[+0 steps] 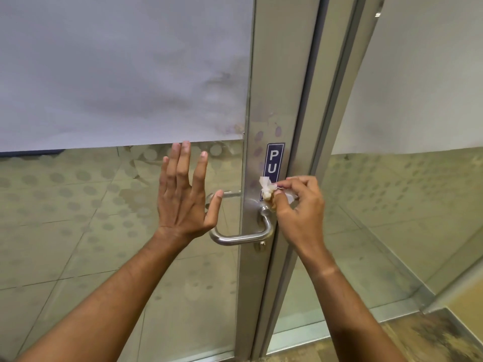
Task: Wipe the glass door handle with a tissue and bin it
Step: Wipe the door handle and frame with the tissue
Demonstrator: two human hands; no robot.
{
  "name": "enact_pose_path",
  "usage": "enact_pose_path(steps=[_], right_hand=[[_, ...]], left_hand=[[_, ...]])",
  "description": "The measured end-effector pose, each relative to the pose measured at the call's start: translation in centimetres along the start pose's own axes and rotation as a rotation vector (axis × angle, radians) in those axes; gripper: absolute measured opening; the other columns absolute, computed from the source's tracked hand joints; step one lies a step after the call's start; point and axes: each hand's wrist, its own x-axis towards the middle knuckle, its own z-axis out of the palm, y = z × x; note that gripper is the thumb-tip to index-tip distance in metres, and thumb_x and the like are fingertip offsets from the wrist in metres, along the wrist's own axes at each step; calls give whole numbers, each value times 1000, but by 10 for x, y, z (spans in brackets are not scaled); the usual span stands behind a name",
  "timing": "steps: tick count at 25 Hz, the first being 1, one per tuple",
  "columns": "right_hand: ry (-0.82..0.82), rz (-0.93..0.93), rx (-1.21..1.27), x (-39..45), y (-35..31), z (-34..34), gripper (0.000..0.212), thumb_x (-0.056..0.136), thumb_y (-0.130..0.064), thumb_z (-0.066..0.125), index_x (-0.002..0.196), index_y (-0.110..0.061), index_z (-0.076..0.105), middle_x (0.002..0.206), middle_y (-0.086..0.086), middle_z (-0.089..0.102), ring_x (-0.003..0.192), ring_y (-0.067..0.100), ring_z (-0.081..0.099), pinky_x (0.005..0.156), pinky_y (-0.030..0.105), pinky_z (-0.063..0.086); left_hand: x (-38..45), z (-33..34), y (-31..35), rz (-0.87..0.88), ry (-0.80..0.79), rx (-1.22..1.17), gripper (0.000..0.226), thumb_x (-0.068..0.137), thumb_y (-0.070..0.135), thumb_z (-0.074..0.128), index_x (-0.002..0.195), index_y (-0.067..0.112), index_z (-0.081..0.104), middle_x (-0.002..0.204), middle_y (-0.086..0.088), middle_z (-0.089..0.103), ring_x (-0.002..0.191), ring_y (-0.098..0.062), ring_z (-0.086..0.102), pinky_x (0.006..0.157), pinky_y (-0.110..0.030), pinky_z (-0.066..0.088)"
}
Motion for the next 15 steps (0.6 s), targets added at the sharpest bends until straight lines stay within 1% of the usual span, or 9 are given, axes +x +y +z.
enact_pose_path(steps=[1,2,4,5,8,11,13,14,15], right_hand=[[-43,-10,-35,10,-4,0,14,83,-4,66,89,-15,72,96,-1,51,90,10,55,77,3,39],[-71,-27,-77,18,-7,-1,15,83,-5,65,90,-16,73,95,-2,49,91,12,53,79,9,40],[-80,-142,-117,33,-27,-8,18,84,-6,65,93,-18,75,92,-2,48,93,14,49,82,20,41],[-60,-178,-156,37,-28,-8,19,84,-7,66,95,-19,76,91,-2,47,92,15,48,80,22,40],[90,-264,-222,48,-32,-4,18,85,-9,70,99,-17,77,88,0,44,81,17,49,71,24,41],[203,-300,-197,51,-37,4,16,87,-7,71,102,-10,76,82,4,52,68,10,47,61,17,37],[245,-331,-159,54,-39,10,16,87,-2,70,103,-4,75,83,9,59,68,13,53,60,22,45],[256,-345,-137,55,-38,13,18,87,0,69,104,-2,74,87,11,62,72,16,58,65,25,51],[264,-356,-130,53,-38,16,19,88,2,67,106,-1,73,92,12,64,79,20,62,72,29,55]], left_hand=[[7,1,-1,0,1,-13,81,85,43,58,150,5,29,158,-21,15,149,-41,14,126,-48,7],[13,0,-1,-1,-3,-25,81,85,44,57,150,5,28,158,-21,15,149,-41,14,126,-48,6],[33,-15,-3,13,48,6,82,85,44,57,151,6,27,158,-20,14,149,-41,14,126,-47,5],[38,-16,-4,10,41,4,82,85,45,57,151,6,27,159,-20,14,149,-41,13,126,-47,5],[48,-17,-6,11,31,19,83,86,45,57,152,5,26,159,-21,13,150,-40,11,126,-47,5],[59,-21,-8,20,26,43,84,87,46,55,153,4,25,160,-22,12,151,-40,11,126,-46,5],[65,-22,-12,20,23,47,83,89,47,53,153,3,24,160,-25,12,151,-41,12,126,-46,4],[66,-22,-13,17,19,48,83,89,47,53,154,2,25,160,-26,13,151,-42,13,126,-46,5],[66,-21,-14,16,12,52,84,90,47,53,154,1,25,160,-27,13,151,-42,13,126,-47,5]])
